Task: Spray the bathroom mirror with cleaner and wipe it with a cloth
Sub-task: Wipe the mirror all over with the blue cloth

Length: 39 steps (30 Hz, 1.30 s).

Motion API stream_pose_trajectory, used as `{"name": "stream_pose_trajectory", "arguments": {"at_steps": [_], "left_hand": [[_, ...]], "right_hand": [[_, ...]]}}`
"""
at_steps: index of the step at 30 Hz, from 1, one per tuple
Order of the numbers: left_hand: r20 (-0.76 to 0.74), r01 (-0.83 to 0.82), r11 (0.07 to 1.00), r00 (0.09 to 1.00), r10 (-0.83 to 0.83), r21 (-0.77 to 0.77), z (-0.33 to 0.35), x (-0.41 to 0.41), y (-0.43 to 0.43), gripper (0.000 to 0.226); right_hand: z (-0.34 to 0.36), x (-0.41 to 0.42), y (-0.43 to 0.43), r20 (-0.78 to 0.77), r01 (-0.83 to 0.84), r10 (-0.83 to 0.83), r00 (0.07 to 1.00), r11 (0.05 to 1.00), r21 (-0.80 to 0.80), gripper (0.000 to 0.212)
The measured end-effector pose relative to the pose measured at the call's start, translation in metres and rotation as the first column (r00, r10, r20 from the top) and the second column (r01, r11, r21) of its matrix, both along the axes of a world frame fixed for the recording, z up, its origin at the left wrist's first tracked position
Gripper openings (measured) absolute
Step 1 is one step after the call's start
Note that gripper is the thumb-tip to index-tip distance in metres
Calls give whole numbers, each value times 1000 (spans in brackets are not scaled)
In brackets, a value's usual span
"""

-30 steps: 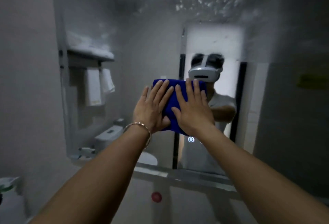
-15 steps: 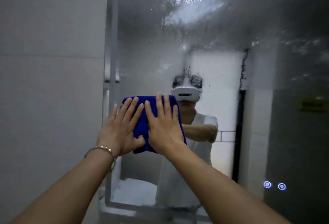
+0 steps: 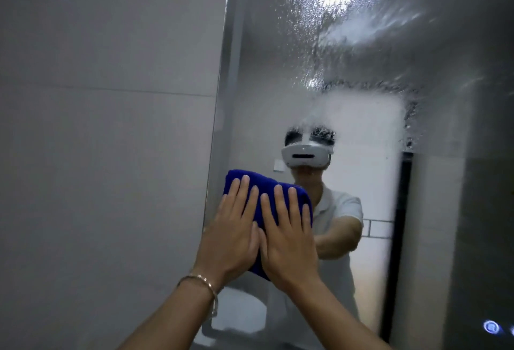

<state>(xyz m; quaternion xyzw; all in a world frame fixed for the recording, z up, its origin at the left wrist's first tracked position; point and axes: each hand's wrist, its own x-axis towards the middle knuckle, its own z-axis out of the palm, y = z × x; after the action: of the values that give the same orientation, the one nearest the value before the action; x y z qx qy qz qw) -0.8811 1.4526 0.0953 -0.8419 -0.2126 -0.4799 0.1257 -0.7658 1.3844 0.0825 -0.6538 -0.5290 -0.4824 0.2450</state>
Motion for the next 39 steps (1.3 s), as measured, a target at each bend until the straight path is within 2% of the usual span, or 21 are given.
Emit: {"name": "stream_pose_trajectory", "arguments": {"at_steps": [4,6,8,11,13,16,22,25,29,33,36,39], "left_hand": [[98,-11,1000,995,10,3,-65,-2,25,65],[132,-33,999,991,36,-25,-93,-4,32,58],[122,-57,997,990,64,-58,-109,-6,36,57],[88,-79,997,993,81,-26,-114,-9,41,64],[65,-53,999,996,54,-7,-108,-9,45,74],[104,-3,1000,995,4,-6,-71,-10,56,73],[172,-26,999,985,21,31,99,-11,63,63],[199,-58,997,979,48,44,140,-4,58,60],[220,-52,989,975,21,140,97,3,61,61],[176,-55,987,984,27,153,36,2,62,65],[141,-35,989,990,14,145,34,0,64,68],[104,7,986,994,-24,167,62,-3,67,68]], "right_hand": [[-41,-6,10,71,5,0,997,998,-65,59],[-63,-10,16,91,11,-2,996,995,-96,59],[-79,-14,22,101,28,-19,995,995,-94,54],[-86,-14,27,116,57,-46,992,995,-85,55],[-80,-13,29,140,41,-29,990,995,-86,55],[-39,-14,35,175,-19,28,984,999,-51,51],[126,-15,50,273,-1,-28,962,994,105,53],[170,-11,48,260,20,-45,965,995,97,56],[126,-12,44,213,-11,-27,977,984,176,53],[62,-11,39,206,-11,-18,978,991,135,51],[58,-9,37,214,-20,-1,977,995,98,51],[82,-10,37,222,-35,13,975,995,96,52]]}}
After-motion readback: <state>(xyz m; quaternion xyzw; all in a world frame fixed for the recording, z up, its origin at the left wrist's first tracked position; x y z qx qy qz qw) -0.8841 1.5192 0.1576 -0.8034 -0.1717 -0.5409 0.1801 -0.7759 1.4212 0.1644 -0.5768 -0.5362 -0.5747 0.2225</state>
